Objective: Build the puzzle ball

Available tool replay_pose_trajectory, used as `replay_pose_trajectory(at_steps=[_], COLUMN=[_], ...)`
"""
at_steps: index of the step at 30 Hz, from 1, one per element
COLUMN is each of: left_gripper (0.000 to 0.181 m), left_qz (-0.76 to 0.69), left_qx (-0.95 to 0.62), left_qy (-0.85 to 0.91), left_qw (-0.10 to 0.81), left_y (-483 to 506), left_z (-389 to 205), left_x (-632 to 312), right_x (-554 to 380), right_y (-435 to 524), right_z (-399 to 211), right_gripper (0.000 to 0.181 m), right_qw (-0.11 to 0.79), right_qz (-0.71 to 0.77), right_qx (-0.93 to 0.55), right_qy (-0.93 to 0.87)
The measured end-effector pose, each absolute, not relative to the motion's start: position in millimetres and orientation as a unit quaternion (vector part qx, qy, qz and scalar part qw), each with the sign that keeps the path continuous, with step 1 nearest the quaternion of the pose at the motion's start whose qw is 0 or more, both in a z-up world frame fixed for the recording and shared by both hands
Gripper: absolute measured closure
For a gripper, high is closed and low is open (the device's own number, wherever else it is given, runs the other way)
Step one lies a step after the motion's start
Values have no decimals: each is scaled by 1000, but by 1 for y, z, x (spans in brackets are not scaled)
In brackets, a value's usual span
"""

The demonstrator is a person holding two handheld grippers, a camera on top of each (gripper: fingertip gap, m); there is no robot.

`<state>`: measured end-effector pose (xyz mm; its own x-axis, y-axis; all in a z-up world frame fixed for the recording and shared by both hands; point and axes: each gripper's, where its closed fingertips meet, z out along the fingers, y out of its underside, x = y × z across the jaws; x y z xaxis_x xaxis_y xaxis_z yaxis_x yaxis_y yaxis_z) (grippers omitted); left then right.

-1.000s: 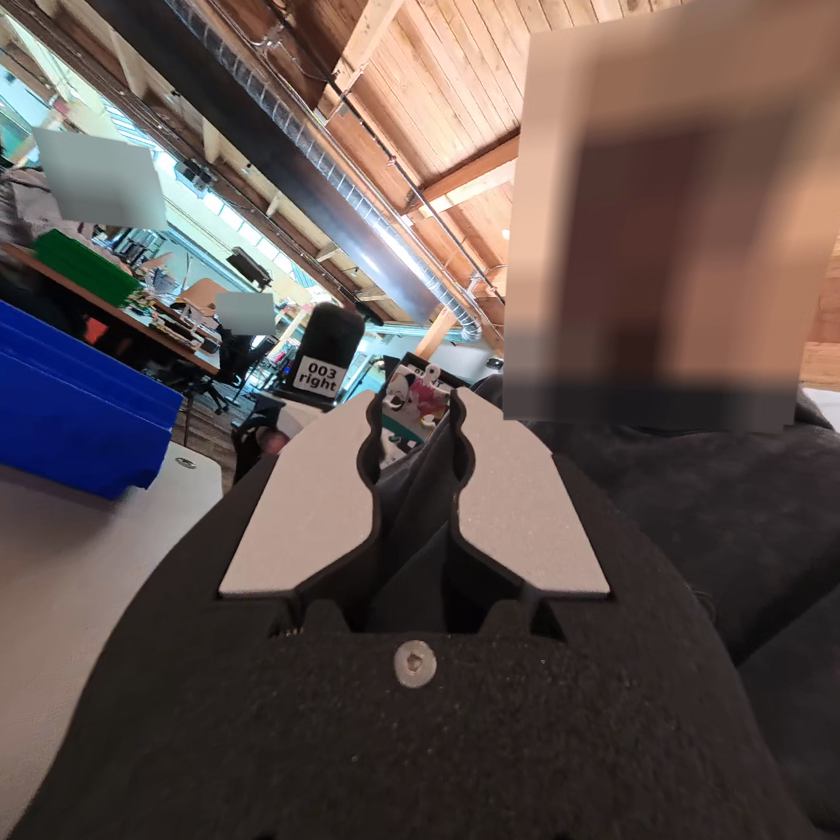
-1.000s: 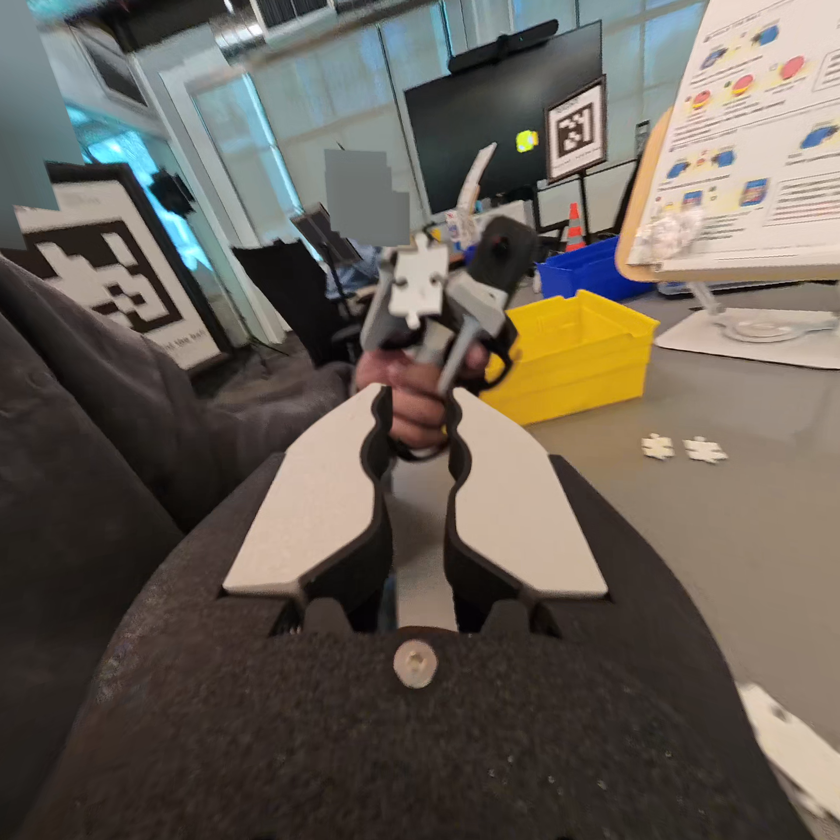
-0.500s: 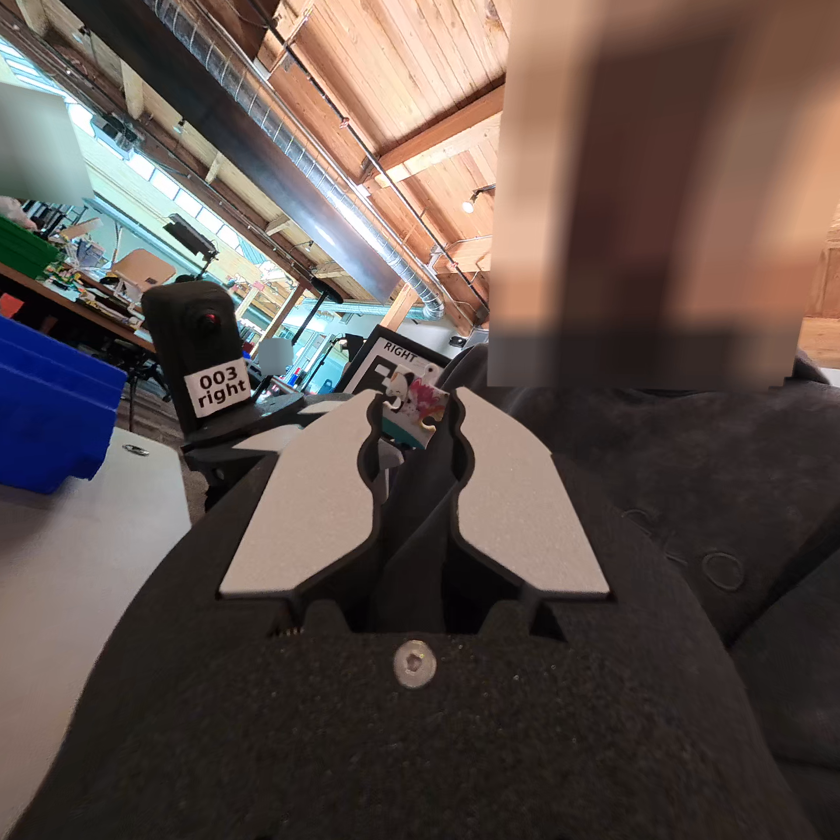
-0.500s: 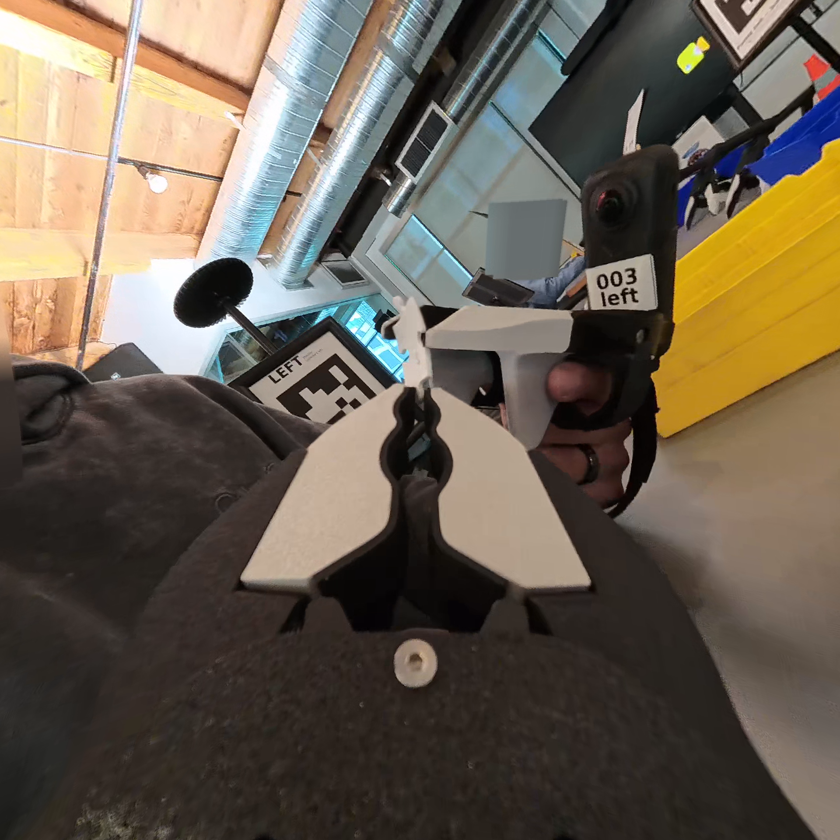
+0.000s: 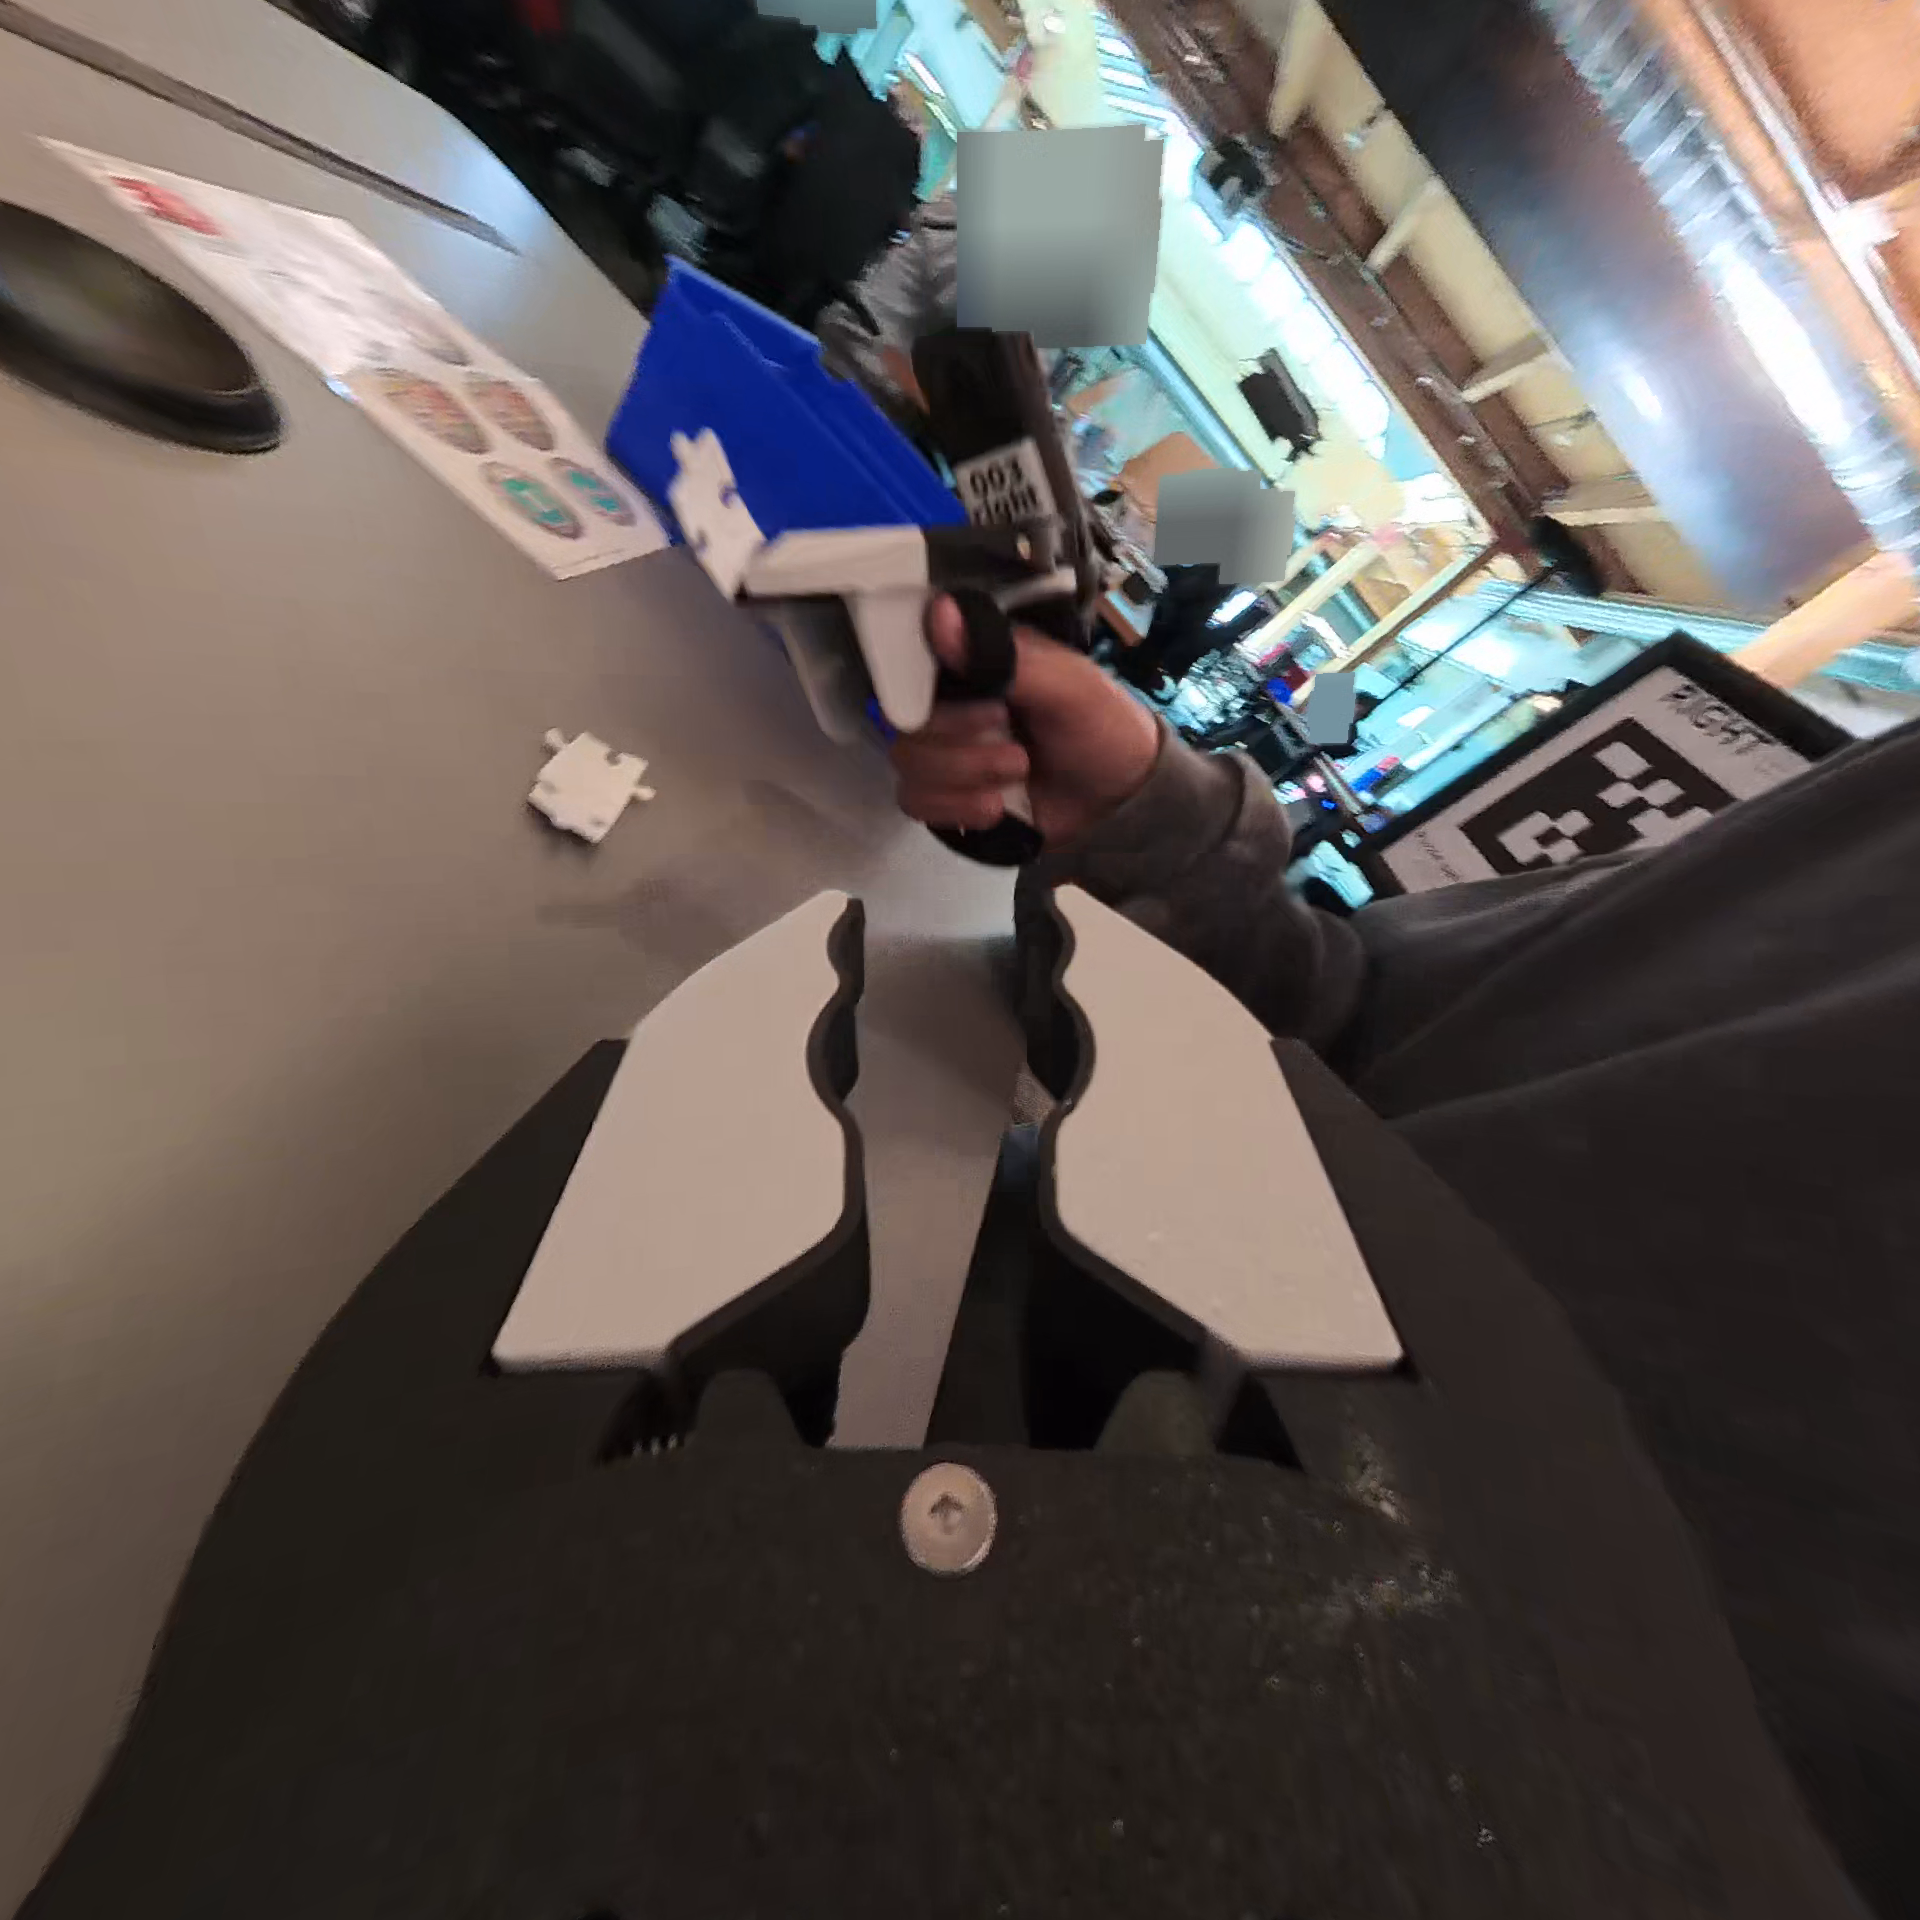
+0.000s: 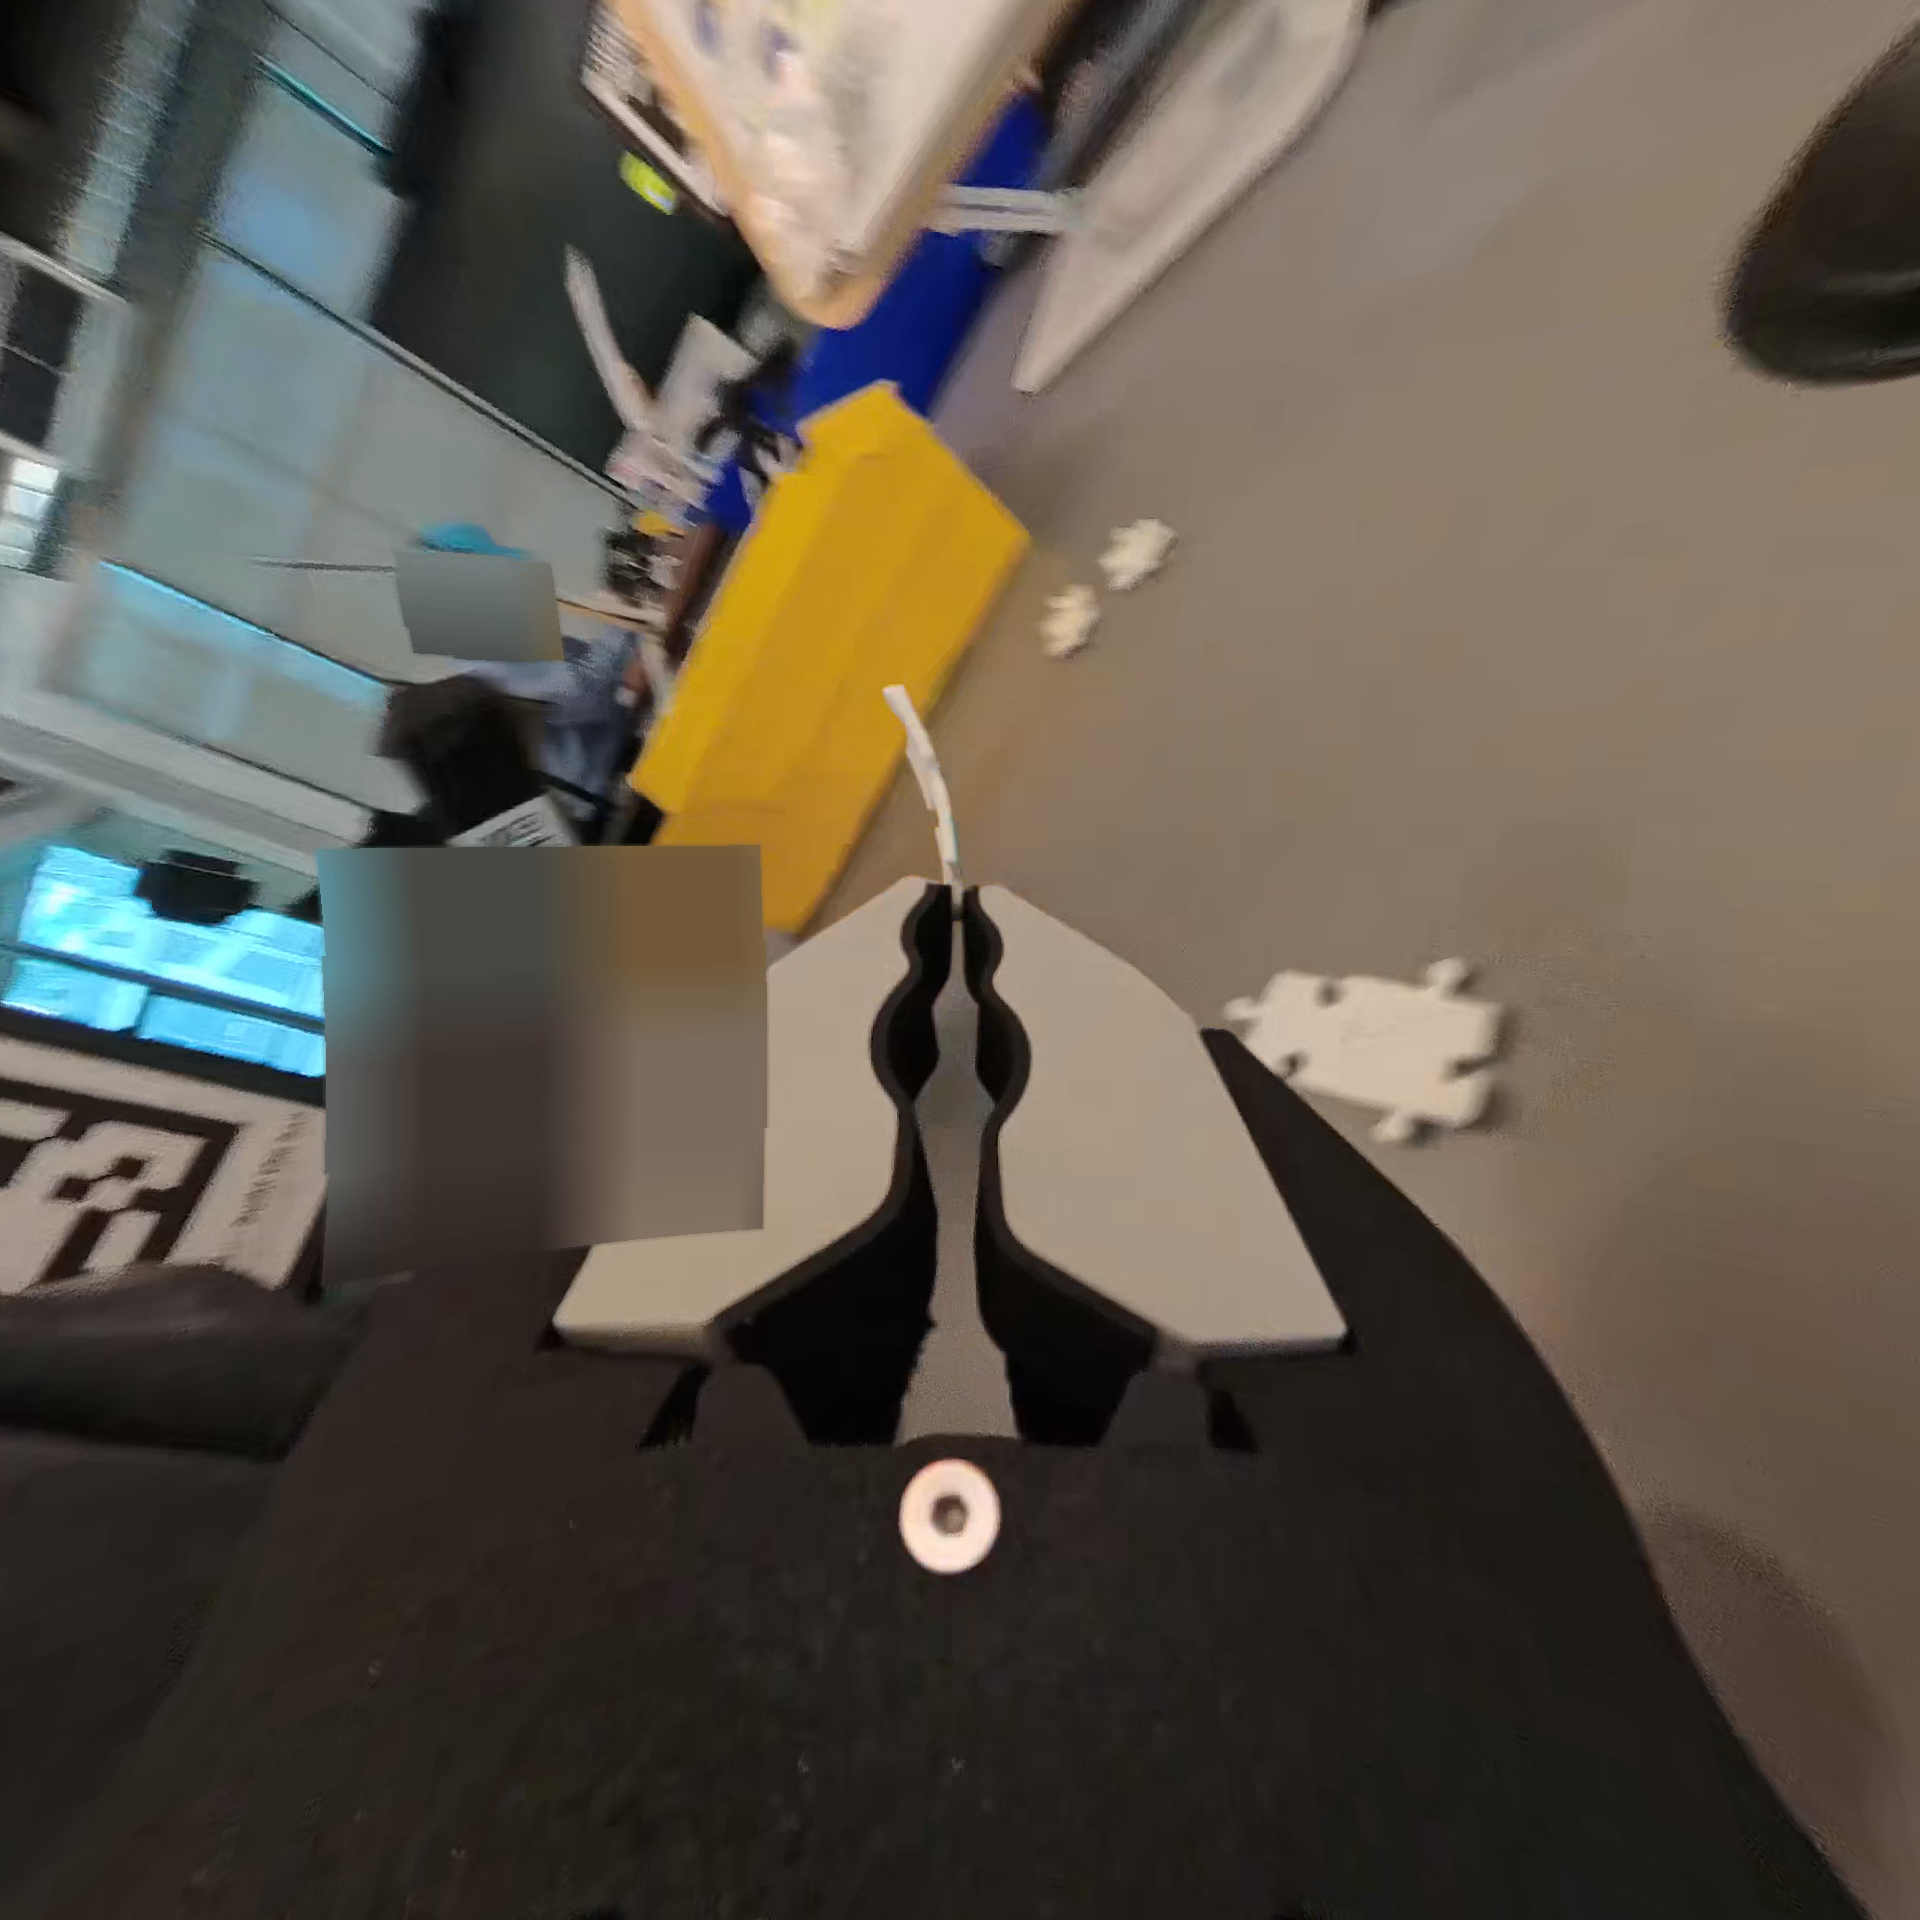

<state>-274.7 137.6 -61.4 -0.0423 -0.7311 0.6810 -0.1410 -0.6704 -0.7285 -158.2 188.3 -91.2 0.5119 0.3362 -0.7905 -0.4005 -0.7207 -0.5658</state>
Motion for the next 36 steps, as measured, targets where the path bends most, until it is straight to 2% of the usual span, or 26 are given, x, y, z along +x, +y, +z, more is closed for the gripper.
replay_pose_trajectory(at_steps=[6,9,14,21,26,29,33,36], left_gripper=[150,150,147,144,144,143,143,143], left_qz=[-599,-578,-538,-504,-514,-505,-484,-489], left_qx=[-680,-682,-679,-684,-689,-693,-694,-688], left_qy=[332,369,414,423,397,390,392,391], left_qw=[262,255,280,314,322,336,361,368], left_y=[119,107,101,106,117,123,128,127], left_z=[-90,-97,-97,-94,-89,-88,-86,-81], left_x=[-278,-269,-266,-282,-294,-299,-302,-301], right_x=[-155,-174,-196,-246,-256,-264,-294,-330], right_y=[287,326,366,378,389,387,370,329], right_z=[-141,-160,-181,-180,-183,-189,-155,-157], right_gripper=[179,179,179,179,179,179,179,179], right_qw=[279,205,150,125,159,144,171,123], right_qz=[367,396,363,342,326,335,386,407], right_qx=[-887,-895,-920,-931,-932,-931,-905,-899], right_qy=[-7,18,14,-20,-8,-11,-52,-101])
